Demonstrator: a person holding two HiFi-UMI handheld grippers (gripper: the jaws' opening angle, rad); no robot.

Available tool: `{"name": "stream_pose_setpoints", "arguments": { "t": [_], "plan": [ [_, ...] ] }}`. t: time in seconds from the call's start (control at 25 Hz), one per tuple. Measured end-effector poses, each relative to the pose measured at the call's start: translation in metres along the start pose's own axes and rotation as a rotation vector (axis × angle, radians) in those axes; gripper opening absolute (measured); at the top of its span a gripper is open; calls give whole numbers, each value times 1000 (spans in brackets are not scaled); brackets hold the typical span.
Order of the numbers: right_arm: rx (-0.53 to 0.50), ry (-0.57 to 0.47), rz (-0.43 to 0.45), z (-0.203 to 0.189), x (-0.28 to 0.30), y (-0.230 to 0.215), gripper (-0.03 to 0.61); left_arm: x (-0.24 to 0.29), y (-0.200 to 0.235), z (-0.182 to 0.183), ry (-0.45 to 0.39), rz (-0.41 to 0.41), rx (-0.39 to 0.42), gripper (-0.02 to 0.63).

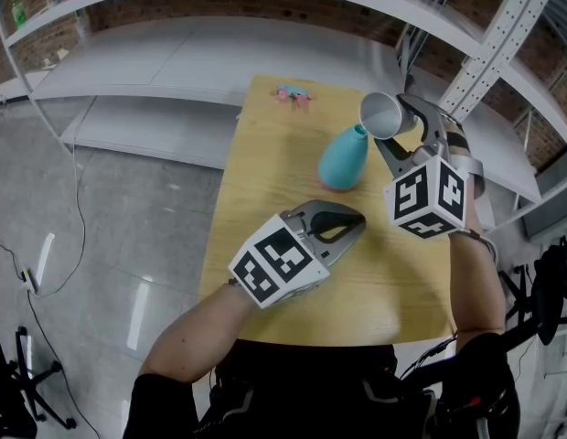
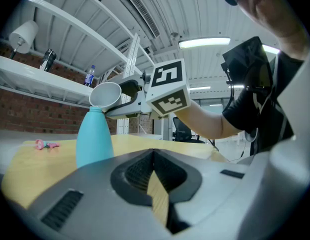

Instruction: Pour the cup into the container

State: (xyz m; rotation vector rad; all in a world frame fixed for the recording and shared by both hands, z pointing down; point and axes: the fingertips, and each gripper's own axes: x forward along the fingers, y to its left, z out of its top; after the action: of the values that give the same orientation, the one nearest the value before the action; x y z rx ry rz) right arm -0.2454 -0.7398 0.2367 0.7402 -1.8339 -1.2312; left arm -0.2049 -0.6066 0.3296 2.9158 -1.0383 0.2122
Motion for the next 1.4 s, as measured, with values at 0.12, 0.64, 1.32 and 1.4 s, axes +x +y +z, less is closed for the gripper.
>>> {"name": "stream_pose_setpoints", "arguments": {
  "t": [0.12,0.64,1.32,1.4],
  "plan": [
    [-16,3,-6,0,-1,0,298,1,-1,1,-5,2,-3,2],
    [-41,5,-17,2,0,-1,298,0,0,0,-7,-1,4,2],
    [42,-15,-10,0,1,2,298,-1,-1,0,-6,-9,-2,2],
    [85,-28,-2,-2,0,3,298,0,-1,0,-5,-9,-4,2]
  ]
}}
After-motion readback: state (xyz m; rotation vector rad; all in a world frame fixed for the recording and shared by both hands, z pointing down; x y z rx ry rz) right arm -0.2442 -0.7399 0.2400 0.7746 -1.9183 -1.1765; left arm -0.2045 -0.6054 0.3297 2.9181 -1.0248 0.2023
